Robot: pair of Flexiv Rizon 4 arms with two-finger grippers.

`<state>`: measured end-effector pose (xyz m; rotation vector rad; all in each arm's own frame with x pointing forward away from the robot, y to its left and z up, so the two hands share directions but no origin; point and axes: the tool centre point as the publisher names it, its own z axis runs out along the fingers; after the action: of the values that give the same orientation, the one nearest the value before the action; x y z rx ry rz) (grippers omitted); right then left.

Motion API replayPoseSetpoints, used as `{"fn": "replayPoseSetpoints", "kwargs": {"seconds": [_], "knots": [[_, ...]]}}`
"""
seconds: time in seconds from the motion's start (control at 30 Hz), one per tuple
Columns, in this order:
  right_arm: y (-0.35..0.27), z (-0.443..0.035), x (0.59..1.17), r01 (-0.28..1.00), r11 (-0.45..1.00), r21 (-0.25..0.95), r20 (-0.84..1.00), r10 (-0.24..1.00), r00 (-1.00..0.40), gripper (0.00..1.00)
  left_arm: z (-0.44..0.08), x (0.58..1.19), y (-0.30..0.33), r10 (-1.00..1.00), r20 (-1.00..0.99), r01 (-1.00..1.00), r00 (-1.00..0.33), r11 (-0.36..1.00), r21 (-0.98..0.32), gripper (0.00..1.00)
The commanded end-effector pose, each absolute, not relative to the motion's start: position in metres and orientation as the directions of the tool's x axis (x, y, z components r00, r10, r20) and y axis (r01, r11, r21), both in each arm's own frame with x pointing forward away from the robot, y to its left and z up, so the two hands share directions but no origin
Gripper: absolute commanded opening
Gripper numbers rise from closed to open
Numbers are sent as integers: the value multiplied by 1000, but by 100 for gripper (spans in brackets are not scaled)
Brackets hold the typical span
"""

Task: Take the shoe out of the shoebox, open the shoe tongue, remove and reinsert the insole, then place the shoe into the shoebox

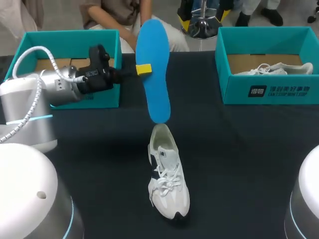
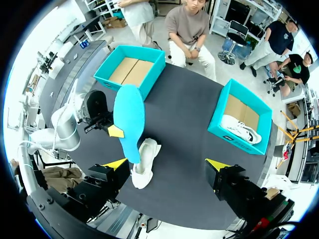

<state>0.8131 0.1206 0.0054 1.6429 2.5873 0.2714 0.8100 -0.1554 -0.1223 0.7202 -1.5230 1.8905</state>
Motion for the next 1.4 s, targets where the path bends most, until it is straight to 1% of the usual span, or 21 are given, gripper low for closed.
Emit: {"fn": "replayPoseSetpoints", "kwargs": {"seconds": [0.03, 0.2, 0.37, 0.57, 0.63, 0.77, 1.1, 1.4], "knots": [[121, 5, 814, 892, 415, 180, 39, 903, -428, 100, -114, 807, -152, 27, 826, -822, -563, -124, -557, 0], [121, 5, 814, 892, 415, 180, 39, 903, -428, 100, -120, 813, -154, 21, 861, -860, -508, -79, -505, 0], [121, 5, 814, 892, 415, 180, 39, 903, -428, 100, -126, 818, -154, 27, 878, -877, -478, -73, -475, 0], [121, 5, 814, 892, 415, 180, 39, 903, -428, 100, -135, 832, -155, 34, 919, -919, -392, -62, -390, 0], [121, 5, 814, 892, 415, 180, 39, 903, -428, 100, -138, 836, -156, 48, 941, -942, -334, -44, -332, 0], [121, 5, 814, 892, 415, 180, 39, 903, -428, 100, -141, 841, -156, 53, 951, -952, -305, -39, -303, 0], [121, 5, 814, 892, 415, 180, 39, 903, -428, 100, -136, 842, -156, 65, 945, -946, -321, -71, -316, 0], [120, 7, 813, 893, 410, 186, 39, 905, -424, 100, -136, 842, -156, 65, 945, -946, -321, -71, -316, 0]]}}
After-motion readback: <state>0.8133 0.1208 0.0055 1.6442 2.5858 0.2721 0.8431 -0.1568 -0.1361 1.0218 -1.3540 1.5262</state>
